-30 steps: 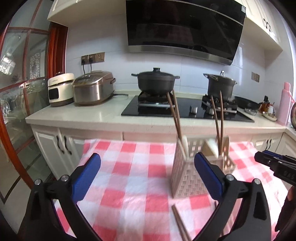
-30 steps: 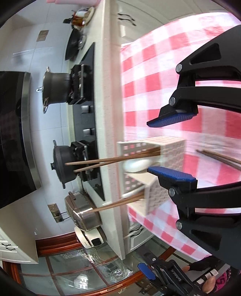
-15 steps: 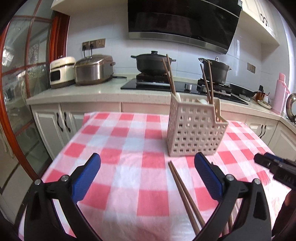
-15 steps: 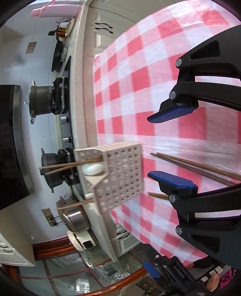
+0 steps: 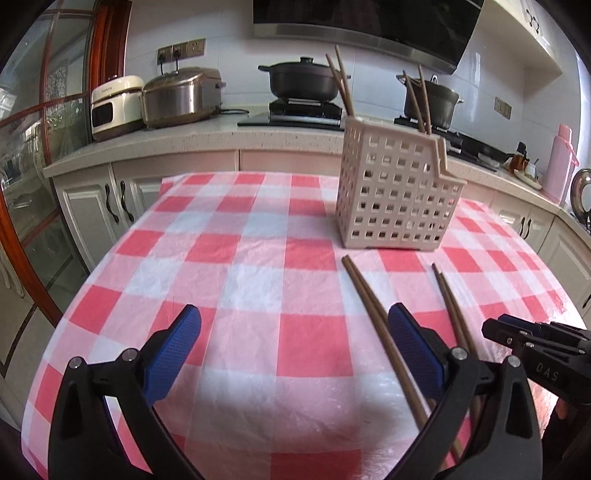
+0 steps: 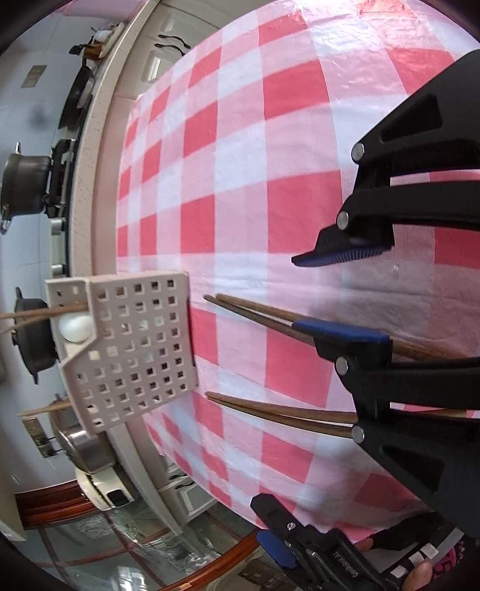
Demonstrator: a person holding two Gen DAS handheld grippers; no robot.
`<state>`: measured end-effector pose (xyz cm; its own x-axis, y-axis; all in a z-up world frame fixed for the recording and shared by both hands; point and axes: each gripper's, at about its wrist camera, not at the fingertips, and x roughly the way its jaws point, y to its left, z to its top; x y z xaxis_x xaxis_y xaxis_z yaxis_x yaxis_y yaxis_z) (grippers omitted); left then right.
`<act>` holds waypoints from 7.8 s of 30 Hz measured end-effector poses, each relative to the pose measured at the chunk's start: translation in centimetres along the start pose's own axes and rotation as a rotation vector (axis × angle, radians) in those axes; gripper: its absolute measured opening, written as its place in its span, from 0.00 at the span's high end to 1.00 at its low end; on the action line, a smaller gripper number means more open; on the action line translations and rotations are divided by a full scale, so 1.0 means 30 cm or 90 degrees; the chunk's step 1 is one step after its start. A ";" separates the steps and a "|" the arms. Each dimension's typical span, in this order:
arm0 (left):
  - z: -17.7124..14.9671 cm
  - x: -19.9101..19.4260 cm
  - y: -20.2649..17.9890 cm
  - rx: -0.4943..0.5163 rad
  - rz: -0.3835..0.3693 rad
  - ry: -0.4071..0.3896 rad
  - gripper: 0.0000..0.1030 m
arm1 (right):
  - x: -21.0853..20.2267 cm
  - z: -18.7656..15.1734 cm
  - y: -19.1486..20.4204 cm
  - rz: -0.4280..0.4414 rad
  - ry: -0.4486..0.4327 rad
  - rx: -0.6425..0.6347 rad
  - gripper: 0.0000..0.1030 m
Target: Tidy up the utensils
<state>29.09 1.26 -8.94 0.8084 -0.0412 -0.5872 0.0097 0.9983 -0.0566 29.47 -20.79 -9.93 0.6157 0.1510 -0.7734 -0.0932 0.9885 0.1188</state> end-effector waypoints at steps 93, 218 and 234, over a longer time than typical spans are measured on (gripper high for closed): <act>0.054 0.226 -0.187 0.035 -0.016 0.178 0.93 | 0.027 0.088 -0.019 0.005 -0.007 -0.055 0.94; 0.933 -0.358 -0.252 0.081 -0.118 -0.246 0.94 | -0.432 0.739 0.059 0.028 -0.379 -0.090 0.94; 0.917 -0.031 -0.242 0.025 -0.152 -0.158 0.94 | -0.274 0.764 0.061 0.050 -0.334 -0.089 0.94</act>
<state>44.48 -4.85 14.23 0.8990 -0.2679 -0.3463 0.2350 0.9626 -0.1346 42.17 -20.25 10.90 0.9069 0.2387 -0.3473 -0.2357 0.9705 0.0514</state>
